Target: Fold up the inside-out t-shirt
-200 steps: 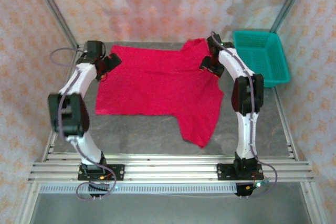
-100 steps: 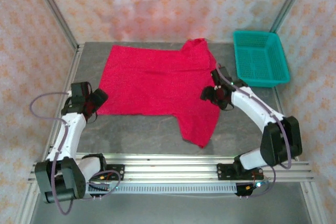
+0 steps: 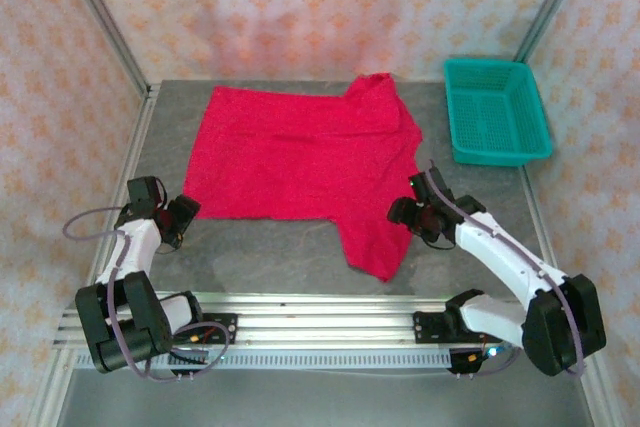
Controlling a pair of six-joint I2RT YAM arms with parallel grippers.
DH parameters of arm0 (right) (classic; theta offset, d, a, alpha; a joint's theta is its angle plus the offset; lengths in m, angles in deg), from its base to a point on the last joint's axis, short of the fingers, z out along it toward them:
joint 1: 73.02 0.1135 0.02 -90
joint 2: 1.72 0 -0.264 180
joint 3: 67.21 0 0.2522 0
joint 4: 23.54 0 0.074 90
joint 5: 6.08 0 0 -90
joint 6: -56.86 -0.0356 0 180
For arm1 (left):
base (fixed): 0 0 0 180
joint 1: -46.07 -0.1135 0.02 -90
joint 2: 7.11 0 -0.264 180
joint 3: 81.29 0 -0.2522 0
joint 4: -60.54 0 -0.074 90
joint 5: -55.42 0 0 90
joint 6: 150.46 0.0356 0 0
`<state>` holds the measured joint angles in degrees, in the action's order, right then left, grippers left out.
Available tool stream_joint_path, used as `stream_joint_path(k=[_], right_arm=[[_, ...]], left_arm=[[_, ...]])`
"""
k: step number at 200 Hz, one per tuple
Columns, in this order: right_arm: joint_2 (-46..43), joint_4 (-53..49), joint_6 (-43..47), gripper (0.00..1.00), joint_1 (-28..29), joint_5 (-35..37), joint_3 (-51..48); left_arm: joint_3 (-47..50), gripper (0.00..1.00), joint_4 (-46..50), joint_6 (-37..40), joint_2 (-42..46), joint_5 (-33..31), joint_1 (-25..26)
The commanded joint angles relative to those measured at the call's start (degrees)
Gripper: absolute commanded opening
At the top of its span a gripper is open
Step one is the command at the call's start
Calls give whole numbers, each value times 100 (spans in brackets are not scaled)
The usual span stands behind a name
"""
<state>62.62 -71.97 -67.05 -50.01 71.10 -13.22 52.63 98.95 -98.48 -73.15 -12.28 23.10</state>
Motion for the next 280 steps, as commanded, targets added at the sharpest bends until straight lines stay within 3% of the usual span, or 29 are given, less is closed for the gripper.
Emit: stream_joint_path(k=[1, 36, 101, 172, 201, 219, 234, 280], right_arm=[[78, 234, -134, 71, 54, -146, -41], [99, -12, -147, 70, 207, -142, -68], [317, 137, -186, 69, 404, -342, -24], [625, -945, -128, 64, 1137, -73, 394], [477, -1188, -415, 55, 1527, -83, 103], [372, -1123, -663, 51, 1722, -141, -142], [216, -1134, -784, 46, 1851, -223, -263], [88, -776, -1074, 50, 2129, -499, -694]], left_arm=[[-89, 69, -21, 71, 56, -48, -154], [233, 64, -513, -196, 134, 186, -446], [7, 39, -1219, -456, -621, 346, -453], [-114, 31, -1837, -541, -1499, 100, -455], [-217, 18, -1991, -487, -1895, 166, -455], [-262, 0, -1928, -461, -1902, 187, -454], [-290, 0, -1768, -420, -1706, 96, -447], [-492, 0, -981, -263, -857, -339, -446]])
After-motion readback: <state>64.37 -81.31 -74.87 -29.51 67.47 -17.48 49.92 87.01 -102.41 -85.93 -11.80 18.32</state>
